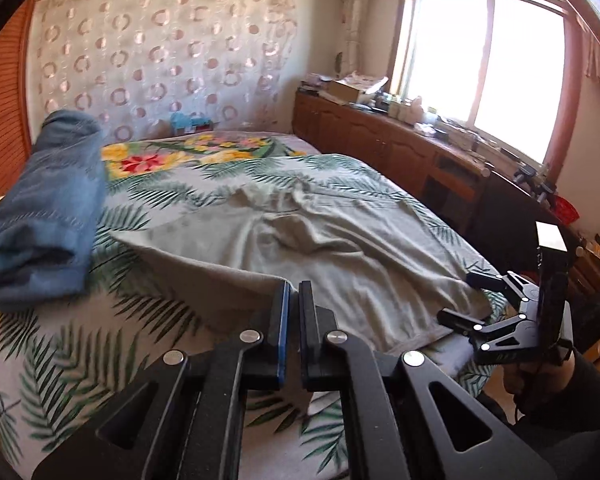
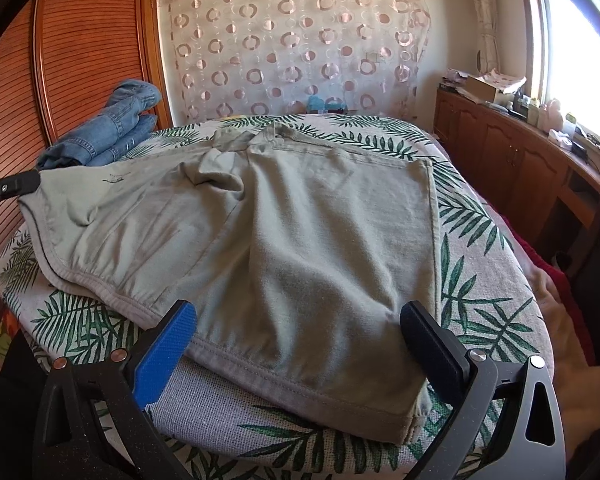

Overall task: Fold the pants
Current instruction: 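Lower the right tool to the shorts' leg hem and close on it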

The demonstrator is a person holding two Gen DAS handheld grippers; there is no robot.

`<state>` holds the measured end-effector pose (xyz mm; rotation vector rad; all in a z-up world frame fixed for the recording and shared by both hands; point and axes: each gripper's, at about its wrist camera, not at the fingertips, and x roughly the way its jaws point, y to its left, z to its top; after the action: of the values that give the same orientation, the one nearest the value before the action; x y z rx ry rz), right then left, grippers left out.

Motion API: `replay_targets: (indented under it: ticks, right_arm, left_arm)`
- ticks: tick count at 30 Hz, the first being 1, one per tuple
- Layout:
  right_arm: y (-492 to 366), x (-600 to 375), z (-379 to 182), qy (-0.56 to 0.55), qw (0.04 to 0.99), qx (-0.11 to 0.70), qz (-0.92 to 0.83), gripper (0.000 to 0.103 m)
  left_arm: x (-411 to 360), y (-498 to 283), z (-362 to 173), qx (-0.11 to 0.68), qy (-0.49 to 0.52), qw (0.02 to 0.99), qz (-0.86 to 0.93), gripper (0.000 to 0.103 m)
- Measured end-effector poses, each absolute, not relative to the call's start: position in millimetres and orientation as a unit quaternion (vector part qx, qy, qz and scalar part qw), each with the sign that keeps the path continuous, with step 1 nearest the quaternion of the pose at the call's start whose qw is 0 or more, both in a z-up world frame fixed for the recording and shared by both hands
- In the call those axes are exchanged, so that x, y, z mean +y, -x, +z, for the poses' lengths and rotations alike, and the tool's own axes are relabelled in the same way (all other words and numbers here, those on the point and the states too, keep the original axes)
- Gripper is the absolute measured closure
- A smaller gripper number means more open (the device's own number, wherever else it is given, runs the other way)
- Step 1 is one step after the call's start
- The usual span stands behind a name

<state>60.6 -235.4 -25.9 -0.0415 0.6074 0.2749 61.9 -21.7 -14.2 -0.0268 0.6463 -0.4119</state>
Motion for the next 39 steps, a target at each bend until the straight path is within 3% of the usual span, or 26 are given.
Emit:
replay_targets:
  ticks: [19, 21, 27, 28, 35, 39]
  right_arm:
    - [-58, -239, -27, 0.004, 0.949, 0.287, 0.130, 0.001]
    - [-59, -239, -27, 0.004, 0.949, 0.288, 0.129, 0.001]
    - [-60, -235, -26, 0.005, 0.948, 0.289, 0.132, 0.001]
    - [-60, -235, -25, 0.005, 0.948, 0.289, 0.133, 0.001]
    - [-62, -230, -21, 0.010, 0.947, 0.286, 0.146, 0.002]
    - [-65, -226, -18, 0.010, 0.945, 0.286, 0.162, 0.008]
  left_arm:
    - [-80, -95, -12, 0.340, -0.024, 0.910, -0.236, 0.097]
    - [-77, -94, -13, 0.343, -0.026, 0.911, -0.226, 0.091]
    - [-60, -91, -16, 0.334, -0.021, 0.920, -0.205, 0.035]
    - [-57, -91, -18, 0.334, -0.020, 0.921, -0.201, 0.019]
    - [-34, -88, -47, 0.357, -0.022, 0.919, -0.163, 0.018]
    - [-24, -89, -64, 0.384, -0.016, 0.911, -0.149, 0.018]
